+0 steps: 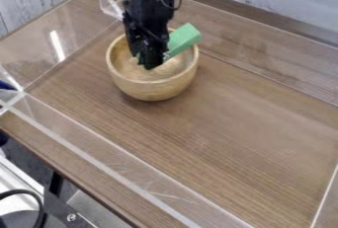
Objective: Put the green block in the brown bowl
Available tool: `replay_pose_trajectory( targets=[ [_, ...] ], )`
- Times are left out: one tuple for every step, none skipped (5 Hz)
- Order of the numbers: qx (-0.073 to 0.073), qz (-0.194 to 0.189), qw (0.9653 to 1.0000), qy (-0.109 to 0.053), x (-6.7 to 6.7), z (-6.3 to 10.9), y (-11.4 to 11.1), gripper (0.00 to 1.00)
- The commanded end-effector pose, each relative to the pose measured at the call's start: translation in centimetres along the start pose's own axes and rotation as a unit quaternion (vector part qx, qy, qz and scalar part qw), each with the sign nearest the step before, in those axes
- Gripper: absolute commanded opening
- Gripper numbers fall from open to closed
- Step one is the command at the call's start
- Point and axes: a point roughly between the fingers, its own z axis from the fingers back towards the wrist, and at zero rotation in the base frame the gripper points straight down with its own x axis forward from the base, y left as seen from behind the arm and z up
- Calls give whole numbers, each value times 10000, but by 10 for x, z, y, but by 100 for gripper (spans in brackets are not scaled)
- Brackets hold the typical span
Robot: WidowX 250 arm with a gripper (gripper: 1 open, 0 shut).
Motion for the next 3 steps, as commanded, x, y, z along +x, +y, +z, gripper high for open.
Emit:
replay_pose_trajectory(
  targets=[
    [218,39,9995,-221,8,12,12,0],
    [205,34,9996,-205,8,9,12,0],
    [196,33,9996,-204,9,7,12,0]
  ],
)
